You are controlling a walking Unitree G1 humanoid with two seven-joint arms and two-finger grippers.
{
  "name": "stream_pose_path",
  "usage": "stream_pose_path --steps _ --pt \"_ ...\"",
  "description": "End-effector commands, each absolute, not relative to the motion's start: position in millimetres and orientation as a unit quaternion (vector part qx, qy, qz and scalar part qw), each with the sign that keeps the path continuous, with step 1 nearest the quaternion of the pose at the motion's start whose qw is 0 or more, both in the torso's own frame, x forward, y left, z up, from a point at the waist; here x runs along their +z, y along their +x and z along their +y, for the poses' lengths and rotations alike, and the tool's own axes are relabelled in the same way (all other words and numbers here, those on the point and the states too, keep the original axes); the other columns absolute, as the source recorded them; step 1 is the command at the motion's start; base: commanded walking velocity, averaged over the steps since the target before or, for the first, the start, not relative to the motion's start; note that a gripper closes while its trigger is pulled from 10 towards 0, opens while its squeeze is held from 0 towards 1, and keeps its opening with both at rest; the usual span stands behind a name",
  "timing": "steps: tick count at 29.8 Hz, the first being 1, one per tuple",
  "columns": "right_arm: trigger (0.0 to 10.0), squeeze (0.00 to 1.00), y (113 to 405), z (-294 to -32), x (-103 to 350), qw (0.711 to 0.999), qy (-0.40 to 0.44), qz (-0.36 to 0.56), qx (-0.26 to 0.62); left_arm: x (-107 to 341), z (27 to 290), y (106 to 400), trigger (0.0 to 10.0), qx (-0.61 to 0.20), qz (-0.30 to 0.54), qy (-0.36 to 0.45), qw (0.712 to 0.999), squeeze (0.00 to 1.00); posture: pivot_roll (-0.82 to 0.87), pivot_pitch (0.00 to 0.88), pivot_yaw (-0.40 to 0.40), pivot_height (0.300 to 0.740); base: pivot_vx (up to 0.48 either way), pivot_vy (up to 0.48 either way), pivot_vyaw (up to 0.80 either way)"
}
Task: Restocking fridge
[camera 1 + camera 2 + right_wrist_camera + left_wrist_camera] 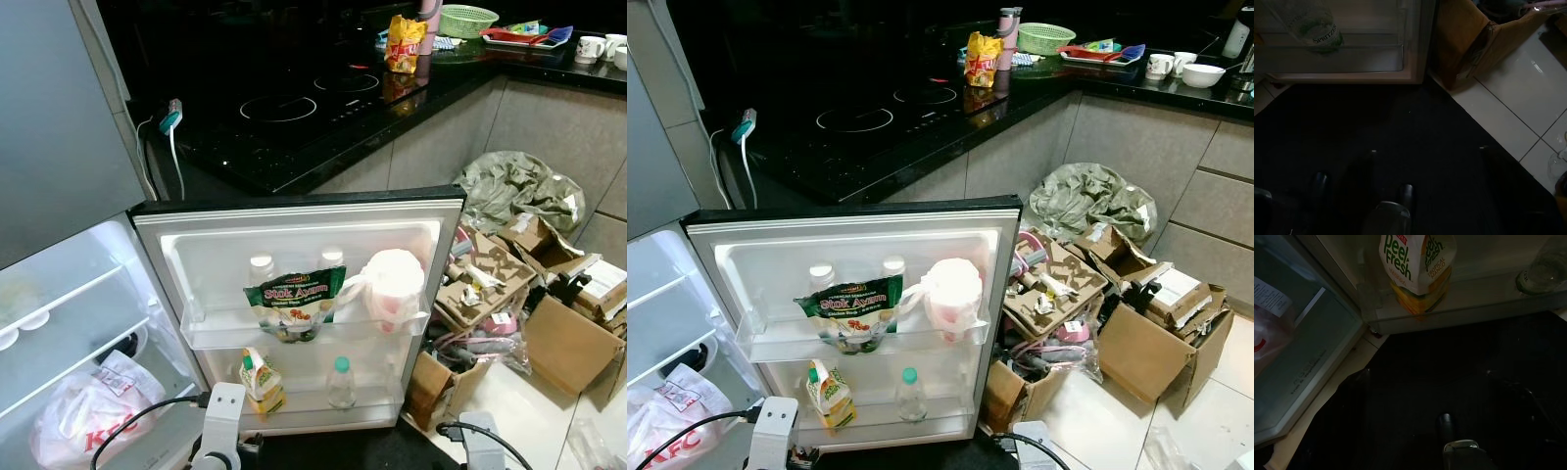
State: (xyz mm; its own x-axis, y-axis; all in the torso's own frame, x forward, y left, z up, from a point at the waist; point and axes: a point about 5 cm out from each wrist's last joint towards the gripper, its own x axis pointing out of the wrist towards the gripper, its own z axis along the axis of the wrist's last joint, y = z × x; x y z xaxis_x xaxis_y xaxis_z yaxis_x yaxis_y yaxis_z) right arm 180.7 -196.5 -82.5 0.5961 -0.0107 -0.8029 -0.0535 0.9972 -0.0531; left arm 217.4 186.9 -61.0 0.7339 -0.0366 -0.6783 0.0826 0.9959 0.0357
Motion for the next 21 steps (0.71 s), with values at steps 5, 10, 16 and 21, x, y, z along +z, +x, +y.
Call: stream_pose_path --steps 5,10,16,21 --pt "0.0 0.0 177.2 -193.3 -84.7 0.89 -0.027 0.455 0.016 -63.2 183.2 214.4 0.0 -0.036 0.367 0.024 0.929 0.0 0.02 0.0 0.022 0.74 0.0 0.0 0.0" --pt "0.0 0.0 177.0 -194.6 -84.6 0.89 -0.027 0.455 0.014 -63.4 183.6 214.1 0.0 -0.035 0.368 0.024 0.929 0.0 0.02 0.0 0.022 0.74 0.0 0.0 0.0" --pt "2.1 0.0 177.3 -194.8 -84.4 0.89 -0.026 0.455 0.013 -63.3 183.0 214.3 0.0 -0.037 0.368 0.02 0.929 0.0 0.02 0.0 0.022 0.74 0.0 0.0 0.0" --pt "10.0 1.0 178.2 -194.7 -84.1 0.891 -0.028 0.454 0.012 -62.8 181.6 215.5 10.0 -0.043 0.367 0.016 0.929 1.0 0.03 0.0 0.025 0.74 0.0 0.0 0.0"
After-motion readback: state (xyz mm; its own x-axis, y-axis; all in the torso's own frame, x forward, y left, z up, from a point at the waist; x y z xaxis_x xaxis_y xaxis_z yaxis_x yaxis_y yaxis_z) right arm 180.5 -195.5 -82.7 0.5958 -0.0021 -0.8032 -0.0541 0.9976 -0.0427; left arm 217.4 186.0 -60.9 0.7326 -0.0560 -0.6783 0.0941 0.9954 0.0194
